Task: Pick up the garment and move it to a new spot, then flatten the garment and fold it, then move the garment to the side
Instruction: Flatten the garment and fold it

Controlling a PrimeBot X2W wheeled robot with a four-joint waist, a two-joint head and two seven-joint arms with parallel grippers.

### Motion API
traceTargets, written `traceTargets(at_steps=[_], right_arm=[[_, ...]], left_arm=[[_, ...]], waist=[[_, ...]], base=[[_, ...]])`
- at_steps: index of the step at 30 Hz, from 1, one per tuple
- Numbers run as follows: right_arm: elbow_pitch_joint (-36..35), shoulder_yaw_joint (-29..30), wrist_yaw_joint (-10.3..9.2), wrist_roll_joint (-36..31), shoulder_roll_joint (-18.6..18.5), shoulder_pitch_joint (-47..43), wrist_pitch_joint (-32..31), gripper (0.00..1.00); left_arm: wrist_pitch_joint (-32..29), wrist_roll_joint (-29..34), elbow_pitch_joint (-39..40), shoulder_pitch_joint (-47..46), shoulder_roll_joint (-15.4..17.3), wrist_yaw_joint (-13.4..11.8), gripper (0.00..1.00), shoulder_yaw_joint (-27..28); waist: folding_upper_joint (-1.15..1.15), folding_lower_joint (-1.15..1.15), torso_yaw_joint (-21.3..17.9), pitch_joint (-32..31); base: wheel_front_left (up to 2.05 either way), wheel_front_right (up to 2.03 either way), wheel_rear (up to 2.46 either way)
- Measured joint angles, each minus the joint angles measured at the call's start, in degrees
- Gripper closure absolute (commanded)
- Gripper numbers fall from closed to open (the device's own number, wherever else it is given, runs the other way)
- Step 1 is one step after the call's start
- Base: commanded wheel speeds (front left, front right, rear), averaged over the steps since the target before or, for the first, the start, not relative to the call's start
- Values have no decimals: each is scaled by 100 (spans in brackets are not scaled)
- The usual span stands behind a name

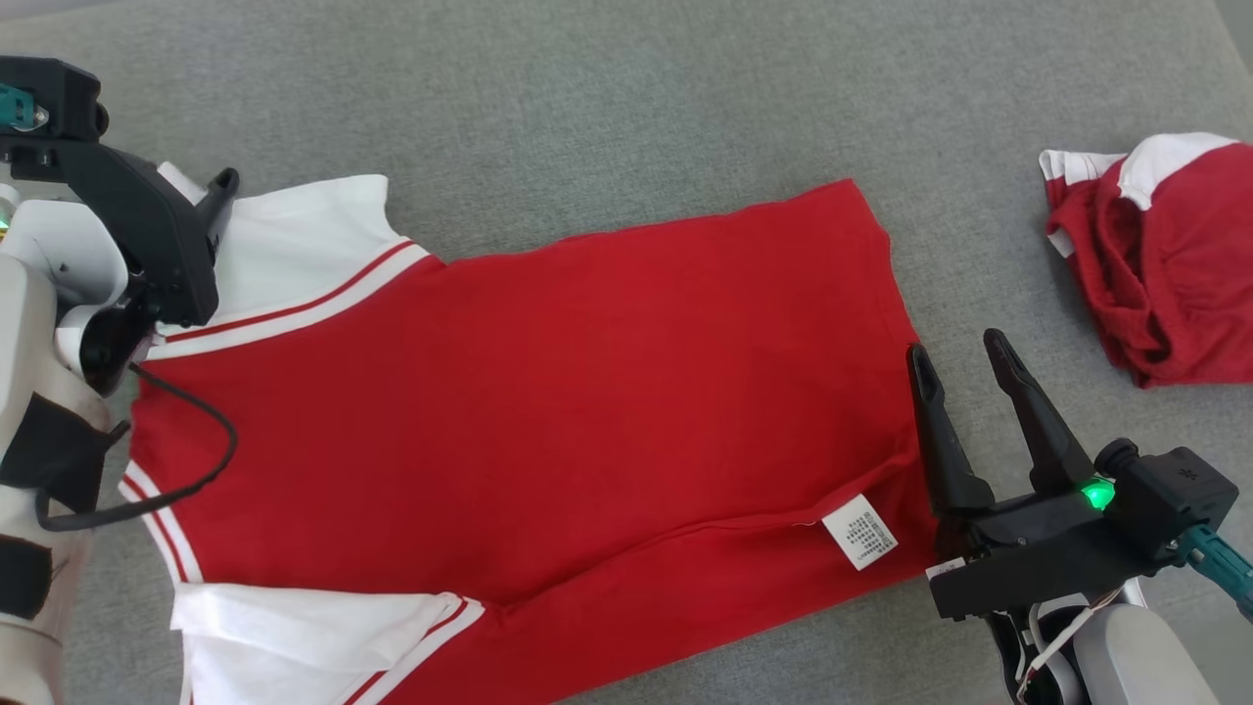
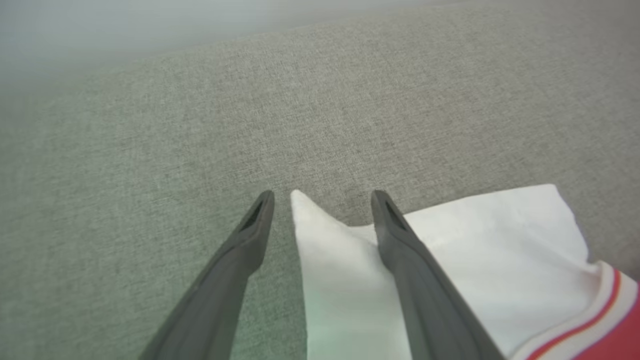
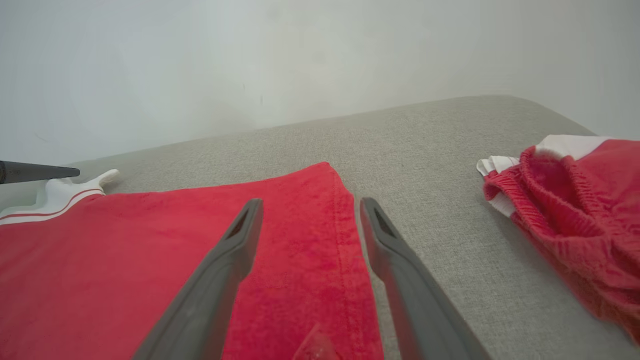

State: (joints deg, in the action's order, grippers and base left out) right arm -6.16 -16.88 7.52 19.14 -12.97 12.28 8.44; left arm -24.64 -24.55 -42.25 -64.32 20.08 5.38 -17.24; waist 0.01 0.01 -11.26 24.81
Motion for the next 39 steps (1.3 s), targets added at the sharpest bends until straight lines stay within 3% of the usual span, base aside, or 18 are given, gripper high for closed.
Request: traceTargets(at_steps=[1, 2, 3, 4, 13, 19, 26, 35, 37, 38, 39], right_arm=[[16, 4, 0, 0, 0, 3, 15, 0], [26, 11, 0, 0, 0, 5, 16, 0], [40, 24, 0, 0, 0, 9, 19, 0], [51, 35, -1, 0, -2, 14, 20, 0], [148, 247, -1, 62, -129, 227, -87, 0], [762, 192, -1, 420, -625, 1044, -397, 0], [2007, -488, -1, 931, -1155, 2152, -539, 0], [3266, -1276, -1, 1546, -1298, 2920, -457, 0], [3401, -1415, -1, 1720, -1311, 3045, -430, 70], [3466, -1484, -1, 1755, -1329, 3101, -414, 100], [3505, -1556, -1, 1825, -1350, 3157, -405, 100]], left_arm=[[-43, -23, -60, -28, -8, 9, 0, -8], [-63, -47, -102, -49, -13, 15, 15, -13], [-91, -78, -141, -69, -24, 18, 71, -19], [-112, -103, -170, -90, -37, 55, 100, -23], [-201, -207, -124, -257, -73, 120, 100, -185], [-96, -209, 83, -367, -189, 158, 100, -322], [160, -209, 345, -451, -426, 166, 100, -537], [249, -434, 717, -488, -578, 202, 100, -734], [243, -542, 803, -478, -584, 202, 100, -751], [245, -576, 843, -469, -579, 203, 100, -754], [247, -597, 881, -464, -557, 208, 100, -759]], waist=[[0, 0, -21, 22], [0, 0, -34, 42], [0, 0, -39, 57], [0, 0, -36, 65], [0, -1, 91, 10], [0, -1, 226, 8], [0, -1, 578, 69], [-1, -1, 937, 195], [0, -1, 991, 216], [0, -1, 1013, 220], [0, 0, 1030, 218]], base=[[0, 0, 0], [0, 0, 0], [0, 0, 0], [0, 0, 0], [0, 0, 0], [0, 0, 0], [0, 0, 0], [0, 0, 0], [0, 0, 0], [0, 0, 0], [0, 0, 0]])
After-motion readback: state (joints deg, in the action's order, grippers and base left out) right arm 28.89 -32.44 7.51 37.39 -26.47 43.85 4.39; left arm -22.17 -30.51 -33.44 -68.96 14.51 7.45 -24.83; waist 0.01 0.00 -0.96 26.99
